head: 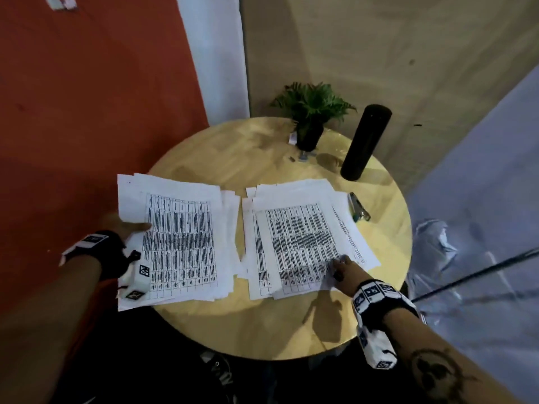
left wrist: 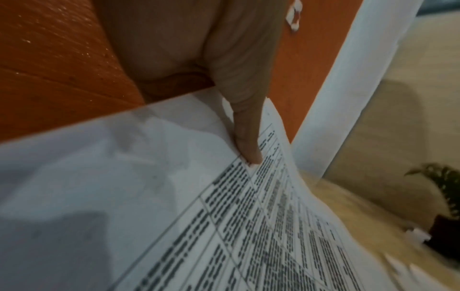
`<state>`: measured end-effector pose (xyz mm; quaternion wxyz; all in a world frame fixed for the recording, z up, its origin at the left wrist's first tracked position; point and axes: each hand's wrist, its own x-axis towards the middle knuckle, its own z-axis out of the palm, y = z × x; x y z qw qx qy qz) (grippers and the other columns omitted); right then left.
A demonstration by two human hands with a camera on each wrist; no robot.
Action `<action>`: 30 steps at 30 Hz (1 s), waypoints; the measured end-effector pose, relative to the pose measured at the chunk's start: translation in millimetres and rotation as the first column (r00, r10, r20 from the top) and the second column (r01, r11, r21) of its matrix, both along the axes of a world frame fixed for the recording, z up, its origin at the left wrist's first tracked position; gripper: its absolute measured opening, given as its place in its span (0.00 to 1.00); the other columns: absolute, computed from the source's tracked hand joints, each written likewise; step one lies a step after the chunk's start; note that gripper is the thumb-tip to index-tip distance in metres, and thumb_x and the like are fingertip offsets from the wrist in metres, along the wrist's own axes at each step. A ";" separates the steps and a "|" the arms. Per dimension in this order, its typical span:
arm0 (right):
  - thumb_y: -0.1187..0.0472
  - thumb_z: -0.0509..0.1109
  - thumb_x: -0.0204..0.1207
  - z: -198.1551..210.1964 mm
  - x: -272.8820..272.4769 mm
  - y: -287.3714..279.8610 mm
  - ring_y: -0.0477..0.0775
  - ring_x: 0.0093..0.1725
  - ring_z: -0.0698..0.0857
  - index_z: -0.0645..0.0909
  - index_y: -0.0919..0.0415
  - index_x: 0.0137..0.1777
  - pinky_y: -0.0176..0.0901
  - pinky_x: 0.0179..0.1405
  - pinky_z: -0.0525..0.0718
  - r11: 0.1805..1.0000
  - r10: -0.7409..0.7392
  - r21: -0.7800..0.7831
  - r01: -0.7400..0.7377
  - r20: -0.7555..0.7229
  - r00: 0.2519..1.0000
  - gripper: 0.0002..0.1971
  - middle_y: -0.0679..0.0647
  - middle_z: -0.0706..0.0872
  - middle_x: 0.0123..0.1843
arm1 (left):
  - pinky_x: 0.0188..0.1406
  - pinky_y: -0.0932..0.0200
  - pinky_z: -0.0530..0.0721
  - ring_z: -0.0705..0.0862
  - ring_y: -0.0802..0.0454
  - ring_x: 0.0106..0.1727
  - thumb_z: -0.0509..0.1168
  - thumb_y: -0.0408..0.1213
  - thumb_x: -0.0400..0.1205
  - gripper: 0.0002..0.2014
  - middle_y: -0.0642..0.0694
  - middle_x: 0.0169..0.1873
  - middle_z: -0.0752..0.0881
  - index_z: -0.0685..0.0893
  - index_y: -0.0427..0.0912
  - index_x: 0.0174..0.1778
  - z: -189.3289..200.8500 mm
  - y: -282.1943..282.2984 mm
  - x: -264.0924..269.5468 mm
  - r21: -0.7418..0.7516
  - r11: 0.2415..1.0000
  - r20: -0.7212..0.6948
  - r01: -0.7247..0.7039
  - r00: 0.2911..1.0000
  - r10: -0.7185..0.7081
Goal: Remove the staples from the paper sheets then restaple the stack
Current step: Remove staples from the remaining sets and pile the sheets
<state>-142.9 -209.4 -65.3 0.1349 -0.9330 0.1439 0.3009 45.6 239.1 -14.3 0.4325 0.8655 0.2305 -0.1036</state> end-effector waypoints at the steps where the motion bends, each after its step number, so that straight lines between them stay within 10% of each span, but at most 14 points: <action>1: 0.51 0.51 0.76 -0.1 -4.5 2.7 0.65 0.76 0.64 0.65 0.61 0.76 0.57 0.67 0.74 1.000 0.010 -0.015 -0.010 -0.007 1.000 0.29 0.61 0.60 0.77 | 0.58 0.48 0.76 0.81 0.32 0.63 0.77 0.28 0.70 0.27 0.30 0.63 0.82 0.79 0.27 0.65 -5.0 -0.5 2.5 0.017 1.000 -0.005 0.006 1.000 -0.005; 5: 0.65 0.58 0.78 -10.5 -10.9 6.7 0.60 0.80 0.55 0.52 0.56 0.80 0.53 0.67 0.76 0.987 0.070 -0.143 -0.071 -0.014 0.997 0.32 0.58 0.45 0.83 | 0.63 0.39 0.78 0.81 0.34 0.60 0.78 0.31 0.69 0.28 0.36 0.61 0.82 0.79 0.32 0.65 -14.6 3.4 20.4 0.022 0.998 -0.137 -0.067 0.988 0.069; 8: 0.66 0.61 0.78 -15.4 -7.4 8.0 0.61 0.81 0.53 0.48 0.58 0.81 0.52 0.68 0.75 0.981 0.085 -0.171 -0.090 -0.033 0.996 0.35 0.60 0.44 0.83 | 0.70 0.38 0.73 0.74 0.31 0.71 0.82 0.41 0.58 0.48 0.31 0.72 0.74 0.70 0.34 0.73 -30.0 -1.1 50.5 0.243 0.969 -0.097 -0.029 0.994 0.054; 12: 0.67 0.59 0.80 -16.5 -5.6 8.0 0.62 0.82 0.49 0.43 0.57 0.83 0.52 0.72 0.70 0.979 0.092 -0.175 -0.104 -0.076 0.993 0.36 0.60 0.40 0.84 | 0.69 0.41 0.72 0.72 0.31 0.71 0.78 0.42 0.71 0.31 0.29 0.68 0.75 0.77 0.35 0.67 -8.5 -88.5 53.6 0.451 0.873 0.079 0.187 0.966 -0.248; 17: 0.68 0.56 0.81 -15.1 -7.6 7.5 0.62 0.83 0.47 0.41 0.58 0.83 0.52 0.73 0.68 0.981 0.084 -0.166 -0.099 -0.093 0.992 0.35 0.61 0.38 0.84 | 0.59 0.58 0.76 0.82 0.41 0.63 0.70 0.46 0.78 0.21 0.37 0.61 0.85 0.84 0.34 0.59 -24.2 -206.6 21.7 0.179 0.831 -0.177 0.526 0.848 -0.499; 20: 0.68 0.57 0.80 -14.9 -5.9 8.9 0.63 0.83 0.45 0.39 0.58 0.83 0.52 0.74 0.66 0.983 0.077 -0.160 -0.092 -0.099 0.992 0.37 0.61 0.37 0.84 | 0.57 0.56 0.78 0.84 0.40 0.58 0.71 0.42 0.78 0.22 0.35 0.55 0.85 0.82 0.30 0.62 -41.4 -238.9 5.8 -0.080 0.919 -0.323 0.386 0.862 -0.390; 25: 0.69 0.59 0.79 -10.8 -6.4 9.6 0.64 0.83 0.46 0.40 0.59 0.83 0.52 0.74 0.67 0.985 0.077 -0.145 -0.090 -0.095 0.993 0.38 0.62 0.38 0.84 | 0.69 0.53 0.73 0.74 0.39 0.73 0.68 0.41 0.80 0.27 0.35 0.72 0.75 0.73 0.30 0.72 -48.9 -261.1 -5.5 -0.110 0.930 -0.378 0.351 0.851 -0.366; 30: 0.69 0.59 0.80 -9.0 -6.2 10.0 0.64 0.83 0.45 0.41 0.59 0.83 0.52 0.72 0.68 0.987 0.077 -0.133 -0.088 -0.085 0.993 0.37 0.62 0.38 0.84 | 0.63 0.54 0.76 0.81 0.40 0.63 0.69 0.51 0.78 0.33 0.35 0.59 0.85 0.71 0.37 0.75 -47.3 -263.5 -8.0 -0.320 0.918 -0.489 0.235 0.789 -0.372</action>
